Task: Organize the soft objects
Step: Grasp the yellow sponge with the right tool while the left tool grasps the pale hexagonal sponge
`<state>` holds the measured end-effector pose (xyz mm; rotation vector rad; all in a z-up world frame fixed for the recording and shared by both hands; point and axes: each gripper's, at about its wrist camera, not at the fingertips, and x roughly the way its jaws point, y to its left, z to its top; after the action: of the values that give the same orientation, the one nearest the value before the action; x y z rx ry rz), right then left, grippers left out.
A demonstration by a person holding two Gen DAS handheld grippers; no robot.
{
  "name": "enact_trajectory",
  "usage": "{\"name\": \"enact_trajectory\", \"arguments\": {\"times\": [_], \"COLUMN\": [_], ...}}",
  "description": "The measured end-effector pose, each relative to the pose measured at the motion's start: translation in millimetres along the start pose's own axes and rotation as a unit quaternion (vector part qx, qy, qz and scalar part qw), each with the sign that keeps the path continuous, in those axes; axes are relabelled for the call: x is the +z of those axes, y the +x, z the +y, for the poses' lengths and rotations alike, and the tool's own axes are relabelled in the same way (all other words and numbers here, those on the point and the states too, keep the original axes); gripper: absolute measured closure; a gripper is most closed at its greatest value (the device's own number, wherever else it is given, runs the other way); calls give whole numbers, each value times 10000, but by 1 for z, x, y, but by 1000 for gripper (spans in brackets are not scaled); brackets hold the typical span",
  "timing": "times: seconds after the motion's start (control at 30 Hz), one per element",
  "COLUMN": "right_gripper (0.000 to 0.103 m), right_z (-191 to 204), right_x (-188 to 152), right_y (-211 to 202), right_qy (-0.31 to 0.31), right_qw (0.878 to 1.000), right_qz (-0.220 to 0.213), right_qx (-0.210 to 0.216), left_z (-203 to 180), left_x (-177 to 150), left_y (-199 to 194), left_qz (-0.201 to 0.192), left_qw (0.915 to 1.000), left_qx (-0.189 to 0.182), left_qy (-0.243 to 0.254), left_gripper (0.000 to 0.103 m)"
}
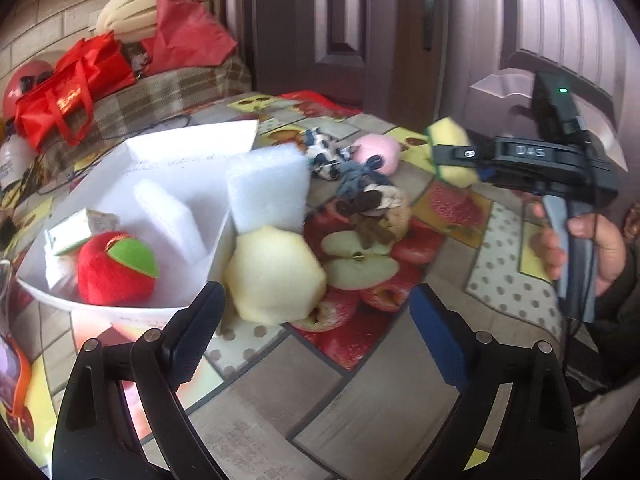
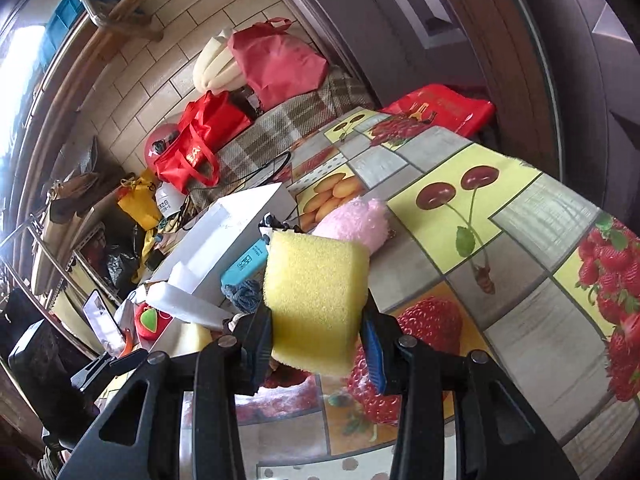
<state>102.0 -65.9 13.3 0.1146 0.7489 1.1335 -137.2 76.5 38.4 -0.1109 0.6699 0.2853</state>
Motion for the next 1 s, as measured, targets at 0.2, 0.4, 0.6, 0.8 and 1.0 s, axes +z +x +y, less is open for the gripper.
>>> {"name": "enact_trajectory", "arguments": {"times": [0.2,0.4,0.6,0.8,1.0], "right_gripper": [64,64,64,64,64], "right_z": [1,-2,-3,-4,15], "right_x": [-2,-1,-3,-4,-7], "right_y": [-2,0,1,1,-11], "right_qy": [22,-20,-10,-21,-594], "right_qw": [10000,10000,10000,9999,9977], "right_qz": [15,78,91,90,-289], "right_qx": [-23,-16,-26,-38,-141], "left_z": [0,13,11,16,12], "left_x": [0,5,14,14,6], "left_y": [31,43,70,69,32], "left_qz": [734,794,970,877,219], "left_qw": [9972,9956,9941,9950,9988], "left_qx": [93,342,384,276,388], "left_qy": [-114,-358,-287,-378,-185], "left_gripper": [9,9,9,40,43]}}
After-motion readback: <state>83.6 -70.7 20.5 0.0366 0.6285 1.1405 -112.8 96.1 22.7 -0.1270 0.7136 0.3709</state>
